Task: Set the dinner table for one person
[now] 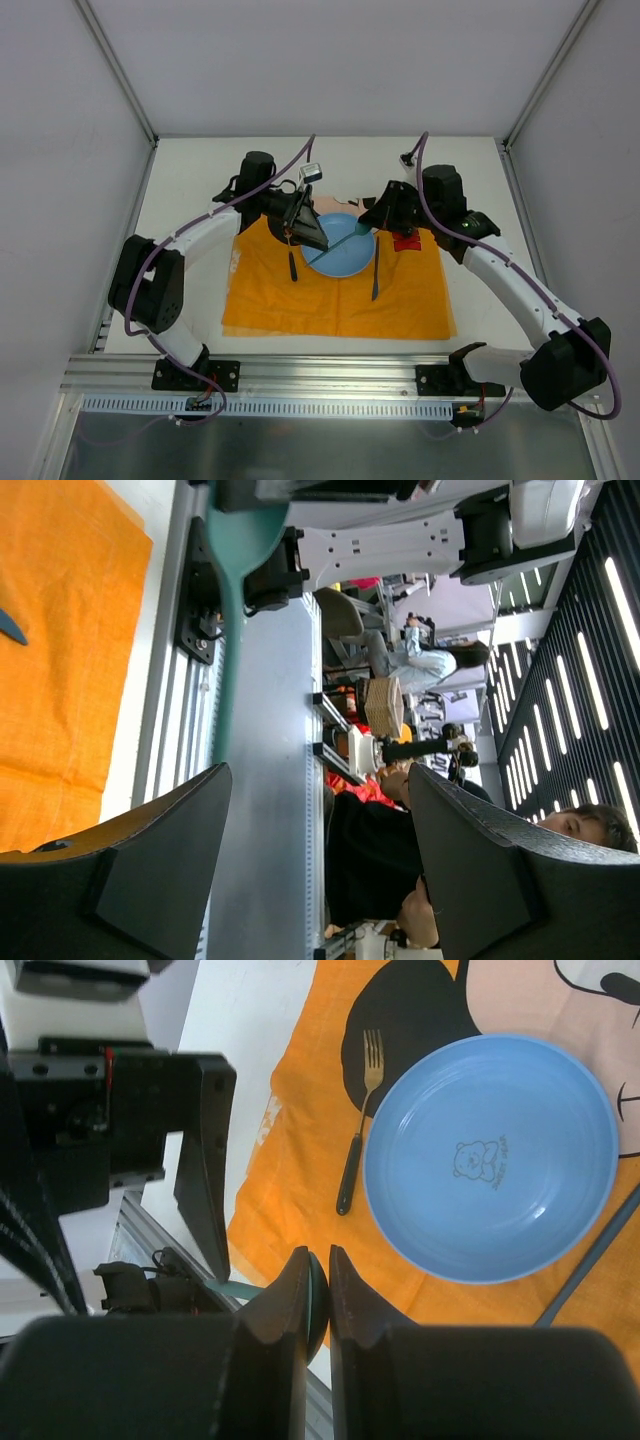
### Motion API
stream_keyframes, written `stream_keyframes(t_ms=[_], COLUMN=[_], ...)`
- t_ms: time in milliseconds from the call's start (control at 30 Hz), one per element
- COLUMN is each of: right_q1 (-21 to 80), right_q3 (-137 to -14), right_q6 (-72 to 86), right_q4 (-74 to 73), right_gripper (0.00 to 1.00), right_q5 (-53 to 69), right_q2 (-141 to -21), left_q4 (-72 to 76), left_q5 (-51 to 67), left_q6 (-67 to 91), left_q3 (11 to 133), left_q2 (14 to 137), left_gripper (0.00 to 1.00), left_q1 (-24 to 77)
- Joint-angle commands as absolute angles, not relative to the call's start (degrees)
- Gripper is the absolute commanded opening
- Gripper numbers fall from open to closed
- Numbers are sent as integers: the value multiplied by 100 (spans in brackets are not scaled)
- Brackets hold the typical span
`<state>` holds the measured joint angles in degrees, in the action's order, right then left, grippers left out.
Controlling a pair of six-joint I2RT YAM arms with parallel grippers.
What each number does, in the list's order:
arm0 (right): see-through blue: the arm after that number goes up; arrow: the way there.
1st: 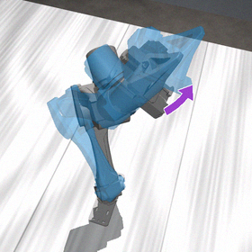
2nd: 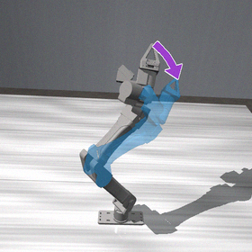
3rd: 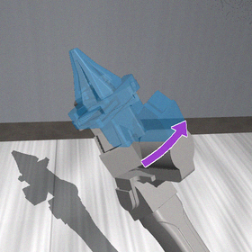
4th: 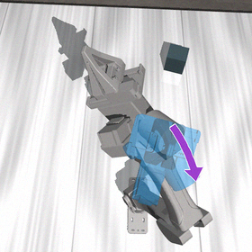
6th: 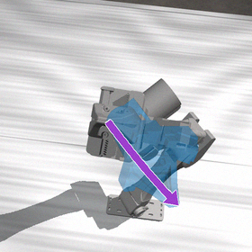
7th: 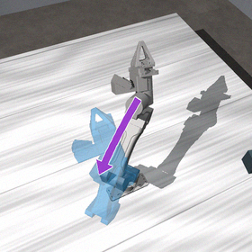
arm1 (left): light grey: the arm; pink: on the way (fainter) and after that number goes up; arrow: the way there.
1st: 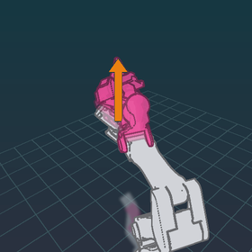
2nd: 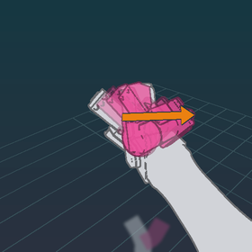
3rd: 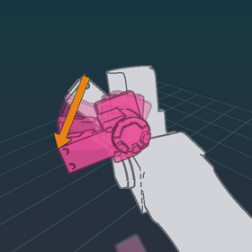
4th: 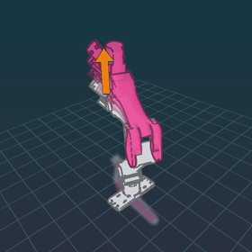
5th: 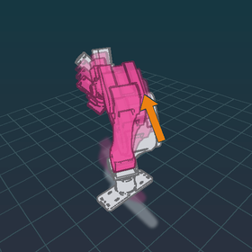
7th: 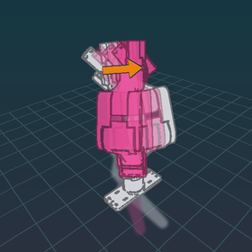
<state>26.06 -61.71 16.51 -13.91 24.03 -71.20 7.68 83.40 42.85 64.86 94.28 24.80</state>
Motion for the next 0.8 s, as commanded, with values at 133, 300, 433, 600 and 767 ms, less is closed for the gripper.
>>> stream_keyframes(t_ms=[133,300,433,600,767], right_q1=[2593,2584,2584,2584,2584], right_q3=[-6249,-6293,-6381,-6636,-6759], right_q6=[1485,1529,1564,1547,1512], right_q4=[-1564,-1529,-1441,-1450,-1441], right_gripper=[1,0,1,0,1], right_q5=[2716,2803,2786,2786,2786], right_q2=[-6715,-6741,-6890,-7119,-7286], left_q4=[387,369,369,343,316], left_q5=[8358,8315,8323,8332,8306], left_q6=[3806,3788,3744,3709,3674], left_q3=[6908,6803,6733,6610,6408], left_q2=[9501,9633,9694,9598,9370], left_gripper=[70,67,61,57,45], left_q1=[2171,2223,2408,2584,2724])
